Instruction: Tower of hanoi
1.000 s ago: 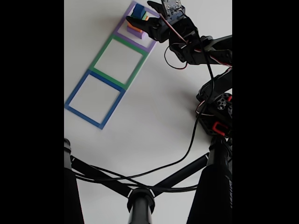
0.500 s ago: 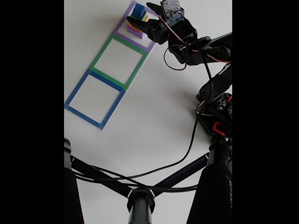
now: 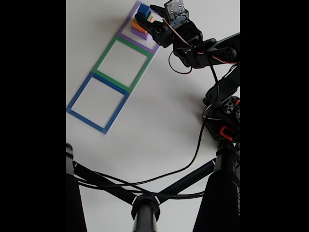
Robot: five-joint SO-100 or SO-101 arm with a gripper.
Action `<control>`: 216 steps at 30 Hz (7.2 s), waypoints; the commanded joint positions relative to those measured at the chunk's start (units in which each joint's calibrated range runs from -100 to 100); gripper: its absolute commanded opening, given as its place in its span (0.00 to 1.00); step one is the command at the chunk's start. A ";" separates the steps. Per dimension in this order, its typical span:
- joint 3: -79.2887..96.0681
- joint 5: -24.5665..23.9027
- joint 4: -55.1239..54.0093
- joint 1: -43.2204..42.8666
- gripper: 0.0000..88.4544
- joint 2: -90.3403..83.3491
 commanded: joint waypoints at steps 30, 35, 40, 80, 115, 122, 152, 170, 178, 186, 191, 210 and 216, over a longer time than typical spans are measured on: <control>-2.28 0.00 10.46 -1.28 0.03 -14.08; -6.56 0.00 29.25 -1.28 0.03 -26.68; -18.92 0.00 57.18 -1.28 0.02 -38.38; -2.01 0.00 54.27 -16.42 0.02 -48.07; 6.35 0.00 -24.84 -20.45 0.01 19.43; 1.81 0.00 -24.84 -21.41 0.02 24.60; 5.53 0.00 -26.46 -20.93 0.23 20.40; -10.83 0.00 64.23 -12.49 0.02 -44.04; -45.37 0.00 108.60 -0.80 0.06 -46.30; -69.65 0.00 133.21 4.86 0.03 -44.52; -76.10 0.00 138.56 4.67 0.06 -44.12; -38.56 0.00 108.03 9.37 0.32 -51.46; -21.01 0.00 84.06 10.80 0.33 -49.85</control>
